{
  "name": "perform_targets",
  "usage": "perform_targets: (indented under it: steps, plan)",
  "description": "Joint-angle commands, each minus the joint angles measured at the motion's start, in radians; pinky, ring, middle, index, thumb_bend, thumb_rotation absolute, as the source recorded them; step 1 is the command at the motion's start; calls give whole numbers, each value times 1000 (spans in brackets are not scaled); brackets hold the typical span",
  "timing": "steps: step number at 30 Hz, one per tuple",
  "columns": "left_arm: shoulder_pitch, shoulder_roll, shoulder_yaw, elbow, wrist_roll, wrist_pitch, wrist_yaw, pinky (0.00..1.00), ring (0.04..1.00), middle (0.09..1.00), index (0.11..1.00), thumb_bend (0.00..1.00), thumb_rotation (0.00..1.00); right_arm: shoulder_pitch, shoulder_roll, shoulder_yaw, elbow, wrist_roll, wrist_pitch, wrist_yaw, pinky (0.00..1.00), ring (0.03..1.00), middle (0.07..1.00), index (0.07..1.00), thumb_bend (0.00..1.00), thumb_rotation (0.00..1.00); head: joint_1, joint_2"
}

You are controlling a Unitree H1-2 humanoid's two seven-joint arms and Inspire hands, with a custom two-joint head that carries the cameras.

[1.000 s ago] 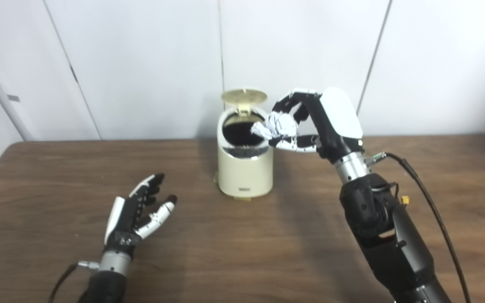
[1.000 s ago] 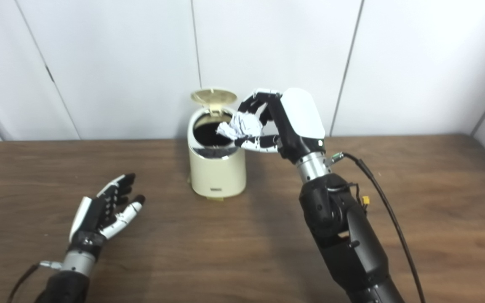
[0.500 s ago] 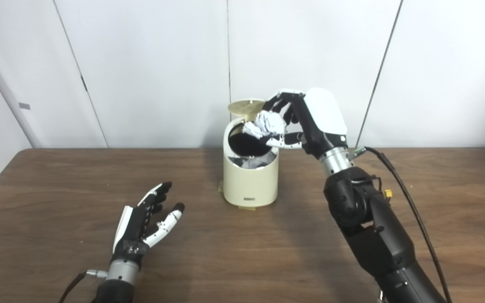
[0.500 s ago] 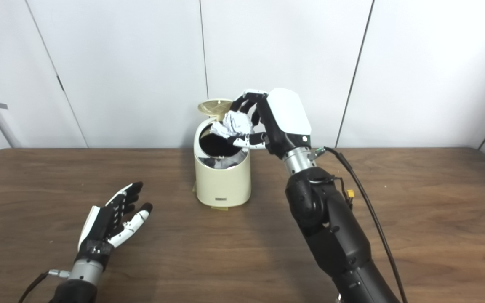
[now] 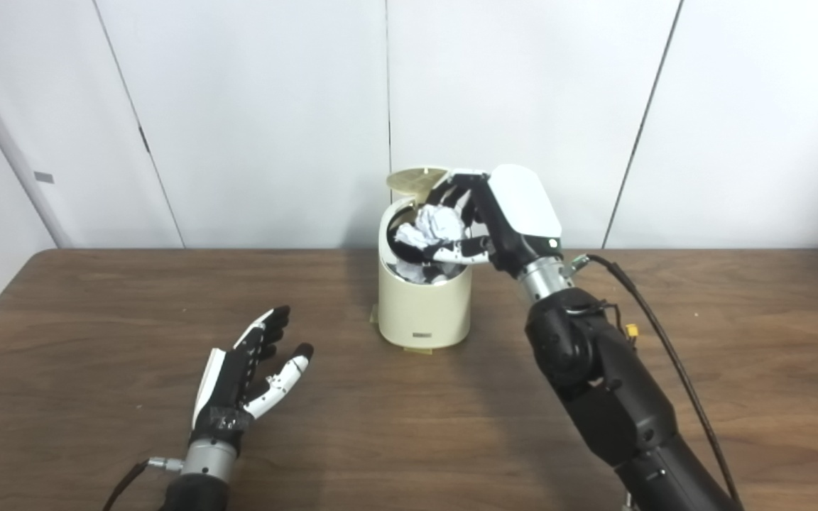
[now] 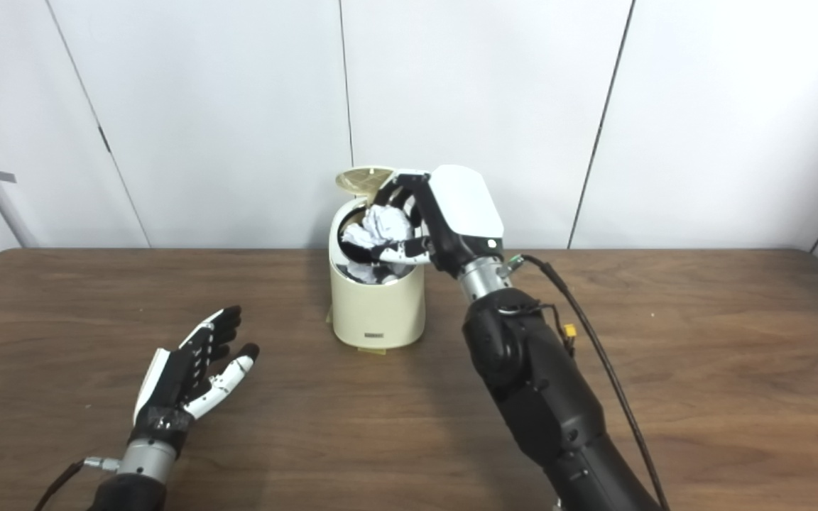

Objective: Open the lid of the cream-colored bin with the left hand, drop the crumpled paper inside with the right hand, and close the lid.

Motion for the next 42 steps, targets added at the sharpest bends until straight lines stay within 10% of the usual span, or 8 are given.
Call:
perform_targets:
  steps: [1, 30, 41, 42]
  plan:
    - [0, 2, -3, -17, 11, 11, -3, 866, 894, 896, 925, 511, 395, -59, 4, -1, -14, -12, -8, -26, 344, 370, 504, 531, 512, 0, 0, 3]
    - [3, -5, -5, -24, 14, 14, 5, 880, 900, 897, 917, 520, 417, -38, -14, 8, 98, -9, -16, -96, 393, 399, 512, 536, 514, 0, 8, 14]
    - [6, -7, -2, -36, 14, 25, 5, 892, 904, 898, 920, 525, 423, -18, -27, 29, 37, -46, 60, 8, 662, 710, 714, 495, 524, 140, -3, 21]
    - [6, -8, -3, -36, 14, 26, 4, 892, 904, 897, 920, 525, 422, -17, -26, 29, 35, -45, 62, 11, 662, 711, 714, 571, 703, 133, -3, 21]
